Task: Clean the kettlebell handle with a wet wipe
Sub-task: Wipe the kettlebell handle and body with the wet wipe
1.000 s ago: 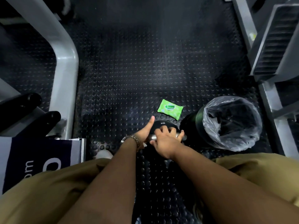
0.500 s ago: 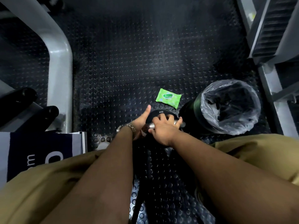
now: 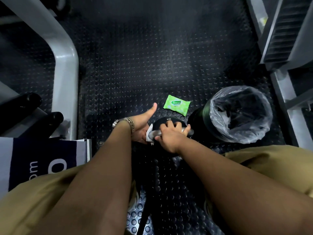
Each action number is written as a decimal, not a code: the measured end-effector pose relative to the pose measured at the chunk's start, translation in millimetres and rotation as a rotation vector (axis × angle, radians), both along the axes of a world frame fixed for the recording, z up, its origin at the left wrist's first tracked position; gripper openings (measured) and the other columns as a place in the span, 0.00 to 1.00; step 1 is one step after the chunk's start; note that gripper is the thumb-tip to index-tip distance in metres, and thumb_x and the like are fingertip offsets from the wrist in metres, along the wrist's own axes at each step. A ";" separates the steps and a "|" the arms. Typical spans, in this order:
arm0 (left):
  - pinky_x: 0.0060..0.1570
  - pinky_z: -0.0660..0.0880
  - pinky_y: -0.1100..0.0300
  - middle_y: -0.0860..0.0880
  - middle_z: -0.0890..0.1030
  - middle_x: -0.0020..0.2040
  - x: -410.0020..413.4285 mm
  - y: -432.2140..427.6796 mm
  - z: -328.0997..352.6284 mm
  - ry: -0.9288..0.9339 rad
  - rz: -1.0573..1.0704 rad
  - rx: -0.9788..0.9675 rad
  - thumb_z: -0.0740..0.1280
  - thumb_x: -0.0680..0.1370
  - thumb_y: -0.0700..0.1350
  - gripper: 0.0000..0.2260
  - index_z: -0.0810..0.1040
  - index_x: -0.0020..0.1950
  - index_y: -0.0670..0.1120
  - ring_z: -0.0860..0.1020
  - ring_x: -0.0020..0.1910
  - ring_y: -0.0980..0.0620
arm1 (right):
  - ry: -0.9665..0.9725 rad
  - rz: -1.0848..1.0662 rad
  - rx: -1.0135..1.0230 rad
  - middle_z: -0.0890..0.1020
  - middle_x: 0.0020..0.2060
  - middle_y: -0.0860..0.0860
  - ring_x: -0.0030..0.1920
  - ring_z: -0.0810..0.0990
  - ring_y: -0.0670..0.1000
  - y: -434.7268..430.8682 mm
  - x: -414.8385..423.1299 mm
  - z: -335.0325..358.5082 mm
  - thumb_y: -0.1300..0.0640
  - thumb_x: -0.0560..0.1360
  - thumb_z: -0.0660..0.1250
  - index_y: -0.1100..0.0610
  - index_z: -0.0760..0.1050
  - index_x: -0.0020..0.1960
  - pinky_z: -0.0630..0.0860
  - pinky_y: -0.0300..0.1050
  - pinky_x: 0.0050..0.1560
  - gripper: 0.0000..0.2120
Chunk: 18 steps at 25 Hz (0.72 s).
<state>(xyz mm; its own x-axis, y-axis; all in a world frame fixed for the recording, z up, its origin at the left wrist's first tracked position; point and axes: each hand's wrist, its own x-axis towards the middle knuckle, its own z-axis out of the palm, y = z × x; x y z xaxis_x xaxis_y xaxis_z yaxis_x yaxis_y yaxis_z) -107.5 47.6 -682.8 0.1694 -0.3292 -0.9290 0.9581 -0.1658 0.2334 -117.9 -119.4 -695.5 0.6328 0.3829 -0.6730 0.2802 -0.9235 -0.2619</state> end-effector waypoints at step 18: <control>0.34 0.69 0.56 0.47 0.79 0.39 -19.4 -20.5 -35.7 -0.048 0.260 0.118 0.61 0.59 0.85 0.48 0.82 0.50 0.42 0.73 0.30 0.50 | -0.031 -0.020 0.061 0.63 0.74 0.52 0.76 0.54 0.64 -1.0 -3.8 -4.7 0.39 0.82 0.56 0.50 0.67 0.69 0.41 0.82 0.69 0.21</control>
<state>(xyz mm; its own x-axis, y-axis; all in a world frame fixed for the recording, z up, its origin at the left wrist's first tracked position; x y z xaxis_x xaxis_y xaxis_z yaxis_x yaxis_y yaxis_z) -126.9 27.1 -718.4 0.2789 -0.1592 -0.9470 0.9603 0.0550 0.2736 -121.7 -120.4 -700.1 0.6607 0.4099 -0.6288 0.2706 -0.9115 -0.3099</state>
